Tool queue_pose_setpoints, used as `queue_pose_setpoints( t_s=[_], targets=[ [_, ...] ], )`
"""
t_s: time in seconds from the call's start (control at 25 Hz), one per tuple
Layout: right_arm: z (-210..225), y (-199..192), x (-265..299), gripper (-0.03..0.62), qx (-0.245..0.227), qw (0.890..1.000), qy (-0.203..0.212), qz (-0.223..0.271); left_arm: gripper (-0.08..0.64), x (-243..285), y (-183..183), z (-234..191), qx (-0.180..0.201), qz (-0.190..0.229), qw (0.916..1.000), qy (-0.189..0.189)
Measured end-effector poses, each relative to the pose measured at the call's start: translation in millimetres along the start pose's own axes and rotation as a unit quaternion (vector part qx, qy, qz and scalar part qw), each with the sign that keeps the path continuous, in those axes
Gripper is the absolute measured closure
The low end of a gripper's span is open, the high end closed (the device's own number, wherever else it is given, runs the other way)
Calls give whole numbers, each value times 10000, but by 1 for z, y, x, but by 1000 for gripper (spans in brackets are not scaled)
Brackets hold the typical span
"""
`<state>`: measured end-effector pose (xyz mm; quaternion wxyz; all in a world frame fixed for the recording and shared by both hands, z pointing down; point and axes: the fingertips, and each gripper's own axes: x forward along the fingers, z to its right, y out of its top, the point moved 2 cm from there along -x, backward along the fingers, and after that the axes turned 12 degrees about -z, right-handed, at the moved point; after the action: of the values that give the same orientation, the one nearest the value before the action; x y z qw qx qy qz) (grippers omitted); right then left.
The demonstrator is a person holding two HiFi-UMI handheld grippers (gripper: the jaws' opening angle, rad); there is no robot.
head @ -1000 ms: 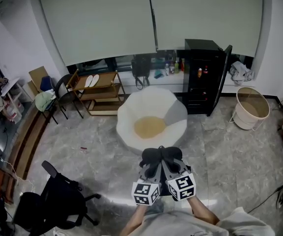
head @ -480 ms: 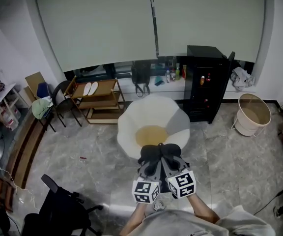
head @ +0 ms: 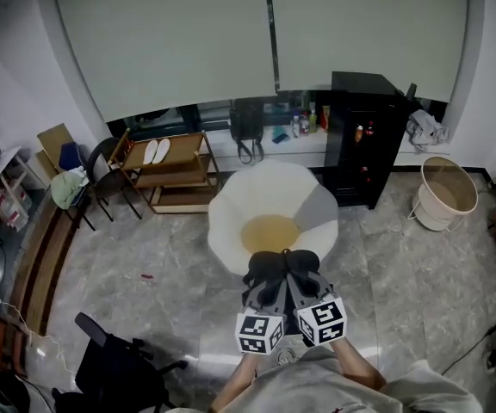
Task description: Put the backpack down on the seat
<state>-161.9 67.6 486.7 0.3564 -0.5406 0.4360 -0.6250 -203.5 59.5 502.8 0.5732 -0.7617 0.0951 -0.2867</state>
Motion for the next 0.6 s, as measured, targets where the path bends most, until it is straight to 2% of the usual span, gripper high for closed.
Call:
queue_pose_setpoints(
  t_s=[0.6],
  targets=[
    [4,-4,24,558,62,9998,-95,-190,528,15,-5,-19,-129,-131,9997,-189]
  ],
)
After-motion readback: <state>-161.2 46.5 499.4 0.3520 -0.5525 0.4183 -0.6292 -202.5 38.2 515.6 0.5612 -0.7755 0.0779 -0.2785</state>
